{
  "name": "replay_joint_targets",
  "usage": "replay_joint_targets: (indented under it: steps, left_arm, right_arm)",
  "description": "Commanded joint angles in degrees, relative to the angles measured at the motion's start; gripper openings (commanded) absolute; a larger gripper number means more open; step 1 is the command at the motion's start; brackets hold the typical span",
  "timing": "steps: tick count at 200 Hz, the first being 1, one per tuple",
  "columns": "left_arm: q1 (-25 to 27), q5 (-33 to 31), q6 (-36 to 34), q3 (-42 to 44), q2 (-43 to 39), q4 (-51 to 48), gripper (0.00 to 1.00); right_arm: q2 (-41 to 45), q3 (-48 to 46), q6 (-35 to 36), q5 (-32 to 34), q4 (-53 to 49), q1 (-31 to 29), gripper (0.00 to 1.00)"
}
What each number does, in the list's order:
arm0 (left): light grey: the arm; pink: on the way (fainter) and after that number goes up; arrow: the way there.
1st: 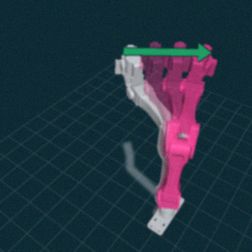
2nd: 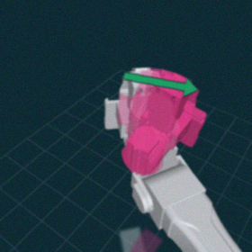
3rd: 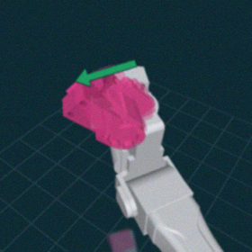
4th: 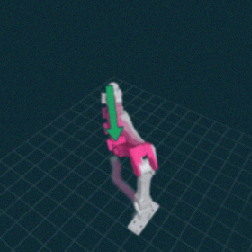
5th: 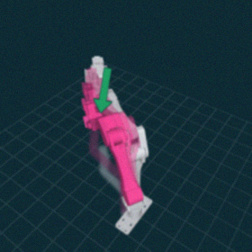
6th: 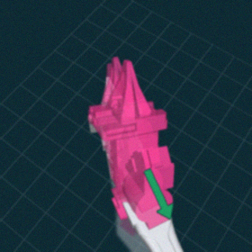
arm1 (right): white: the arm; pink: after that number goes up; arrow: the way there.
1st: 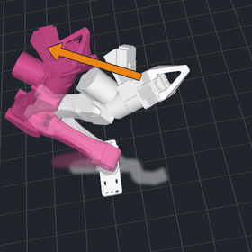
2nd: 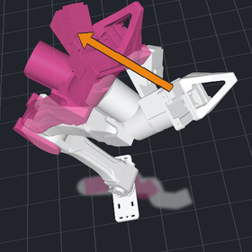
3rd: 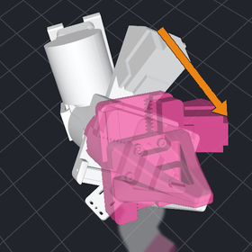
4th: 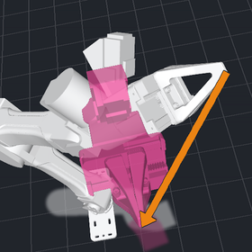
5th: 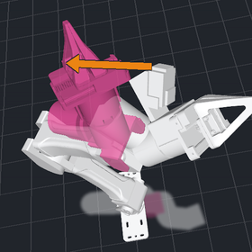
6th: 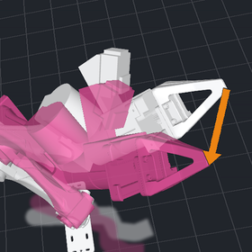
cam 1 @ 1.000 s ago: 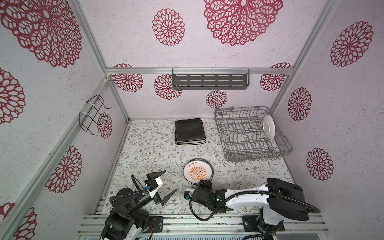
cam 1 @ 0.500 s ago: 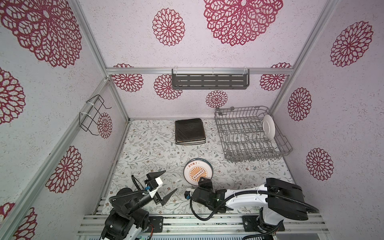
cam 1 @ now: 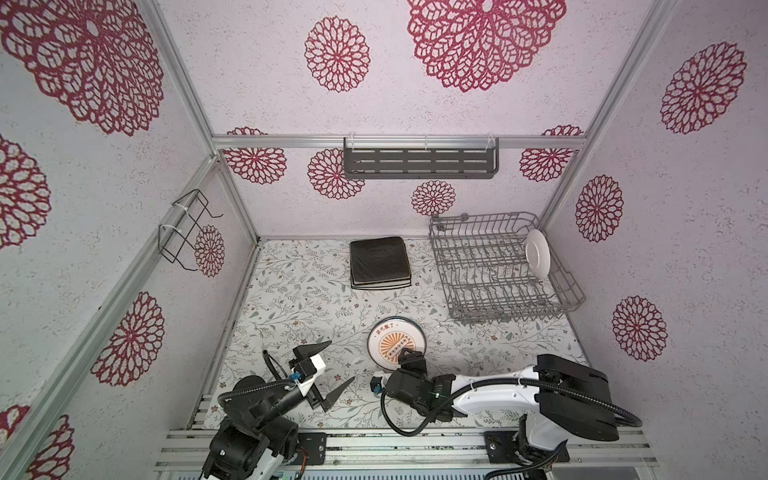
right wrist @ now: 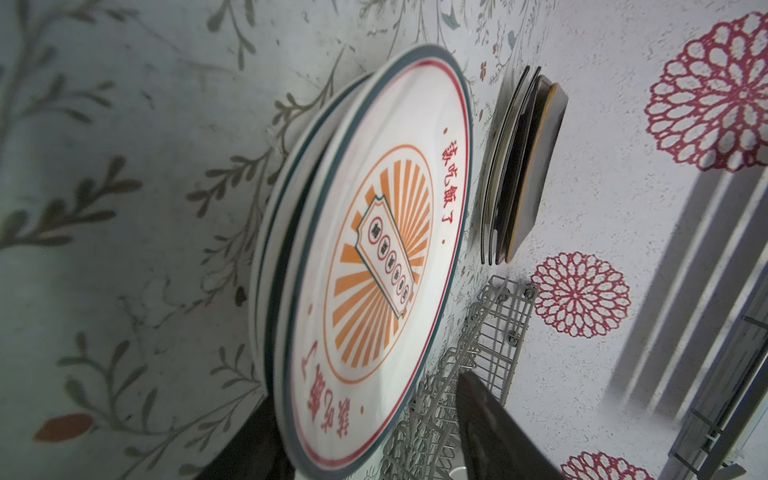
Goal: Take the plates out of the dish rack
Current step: 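Move the right gripper to the last white plate in the rack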
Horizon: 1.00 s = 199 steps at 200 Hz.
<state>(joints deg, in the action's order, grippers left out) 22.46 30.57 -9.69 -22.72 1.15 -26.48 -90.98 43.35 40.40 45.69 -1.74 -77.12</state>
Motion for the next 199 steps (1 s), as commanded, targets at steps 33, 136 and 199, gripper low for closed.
replay_joint_targets:
  steps: [33, 136, 199]
  left_arm:
    - [0.04, 0.15, -1.19, 0.35, -0.18, 0.10, 0.97]
    - [0.00, 0.27, -1.13, 0.40, -0.80, 0.12, 0.97]
    - [0.00, -0.30, -1.12, 0.40, -0.45, 0.20, 0.97]
  right_arm:
    - [2.88, 3.66, -1.95, -4.75, -8.72, 1.25, 0.70]
    - [3.83, 8.87, -3.06, -12.30, -18.74, 4.79, 0.75]
    - [19.15, 16.12, -9.06, -20.32, -24.56, 20.33, 0.82]
